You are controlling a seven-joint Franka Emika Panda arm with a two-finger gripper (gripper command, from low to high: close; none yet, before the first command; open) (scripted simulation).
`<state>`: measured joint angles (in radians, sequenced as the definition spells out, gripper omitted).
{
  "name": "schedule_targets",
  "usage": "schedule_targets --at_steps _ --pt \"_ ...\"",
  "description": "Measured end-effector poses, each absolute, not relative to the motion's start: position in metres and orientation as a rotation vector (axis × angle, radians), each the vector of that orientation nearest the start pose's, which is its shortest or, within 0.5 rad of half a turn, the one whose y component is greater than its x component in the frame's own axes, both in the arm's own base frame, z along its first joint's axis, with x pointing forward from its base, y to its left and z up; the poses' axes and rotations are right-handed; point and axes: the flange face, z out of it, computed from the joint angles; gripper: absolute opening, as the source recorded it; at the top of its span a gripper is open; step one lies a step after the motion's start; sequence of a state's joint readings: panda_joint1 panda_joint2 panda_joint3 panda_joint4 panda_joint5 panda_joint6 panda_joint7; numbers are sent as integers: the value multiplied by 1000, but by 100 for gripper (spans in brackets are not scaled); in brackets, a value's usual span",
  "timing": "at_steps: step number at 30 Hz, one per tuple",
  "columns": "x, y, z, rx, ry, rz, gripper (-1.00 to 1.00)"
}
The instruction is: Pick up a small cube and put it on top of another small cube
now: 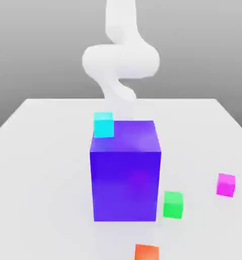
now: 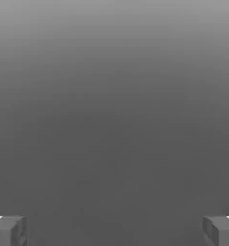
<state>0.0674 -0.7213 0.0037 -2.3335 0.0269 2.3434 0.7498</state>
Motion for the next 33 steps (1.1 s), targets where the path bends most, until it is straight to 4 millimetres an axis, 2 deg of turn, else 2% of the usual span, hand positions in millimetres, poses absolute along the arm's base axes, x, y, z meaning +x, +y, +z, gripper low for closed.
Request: schedule_targets --at_steps 2,5,8,11,16,19,21,24,26,32,33 --pt "396 55 635 -2588 798 -843 0" --pt "416 97 581 -2677 639 -725 0" --pt "423 141 526 -2757 475 -611 0" --pt "419 185 470 -2829 304 -502 0" --pt "389 250 377 -2930 7 -329 0" --pt "360 280 322 -2979 -179 -232 0" --pt "332 301 287 -3003 -332 -168 0" --pt "290 319 237 -3033 -542 -80 0" --pt "267 320 206 -3053 -656 -27 0" --pt "258 320 139 -3061 -706 -2 0" --pt "257 319 131 -3061 -705 0 -100"
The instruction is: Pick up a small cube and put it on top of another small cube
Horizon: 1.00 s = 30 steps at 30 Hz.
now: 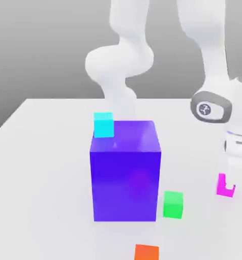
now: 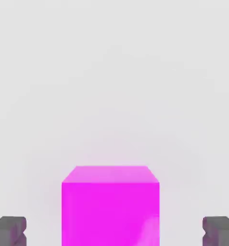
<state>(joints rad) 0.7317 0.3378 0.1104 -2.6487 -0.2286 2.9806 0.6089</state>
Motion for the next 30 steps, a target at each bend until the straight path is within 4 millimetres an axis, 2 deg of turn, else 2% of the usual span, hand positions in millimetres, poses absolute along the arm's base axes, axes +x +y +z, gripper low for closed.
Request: schedule_targets --at_steps 7,13,15,19,24,26,30 --pt "257 319 130 -3062 -706 -1 -100" --pt "258 318 186 -3062 -708 -1 -100" --pt "276 296 200 -3060 -741 -10 -100" --pt "323 223 222 -3062 -767 -17 -100" --pt "340 156 241 -3003 -939 -1 -100" --pt "342 147 233 -2989 -963 1 -100" --pt "344 145 203 -2984 -969 1 -100"
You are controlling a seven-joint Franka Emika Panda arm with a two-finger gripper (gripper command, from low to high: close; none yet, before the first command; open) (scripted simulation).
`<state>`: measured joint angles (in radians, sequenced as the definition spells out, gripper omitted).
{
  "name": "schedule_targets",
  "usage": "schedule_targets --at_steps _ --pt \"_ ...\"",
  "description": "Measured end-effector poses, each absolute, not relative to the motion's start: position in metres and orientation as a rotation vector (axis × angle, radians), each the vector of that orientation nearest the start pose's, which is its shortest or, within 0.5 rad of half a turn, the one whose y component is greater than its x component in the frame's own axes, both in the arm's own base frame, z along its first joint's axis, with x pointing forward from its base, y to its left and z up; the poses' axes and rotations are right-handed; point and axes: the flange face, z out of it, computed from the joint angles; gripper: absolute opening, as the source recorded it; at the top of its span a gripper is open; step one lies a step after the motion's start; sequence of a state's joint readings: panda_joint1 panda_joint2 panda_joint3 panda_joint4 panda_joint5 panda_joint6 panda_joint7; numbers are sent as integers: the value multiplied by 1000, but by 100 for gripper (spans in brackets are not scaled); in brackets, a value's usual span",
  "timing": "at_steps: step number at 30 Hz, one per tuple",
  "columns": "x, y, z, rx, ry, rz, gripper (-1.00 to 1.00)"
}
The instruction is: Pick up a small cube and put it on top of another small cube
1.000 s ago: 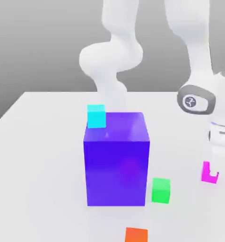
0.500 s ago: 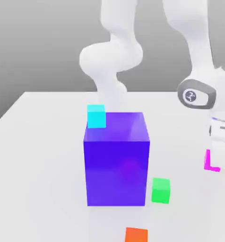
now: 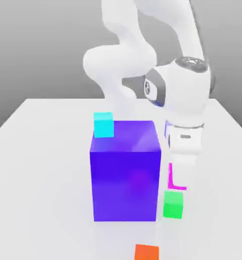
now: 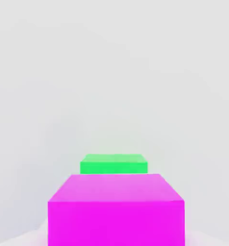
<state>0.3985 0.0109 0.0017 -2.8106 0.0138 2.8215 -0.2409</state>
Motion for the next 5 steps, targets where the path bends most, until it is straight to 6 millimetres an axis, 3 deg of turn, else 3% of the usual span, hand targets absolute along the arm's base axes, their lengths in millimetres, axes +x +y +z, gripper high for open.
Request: schedule_targets --at_steps 2,3,5 --pt "343 143 185 -2987 -968 2 -100" --pt "342 143 179 -2988 -967 3 100" --pt "342 143 179 -2988 -967 3 100"
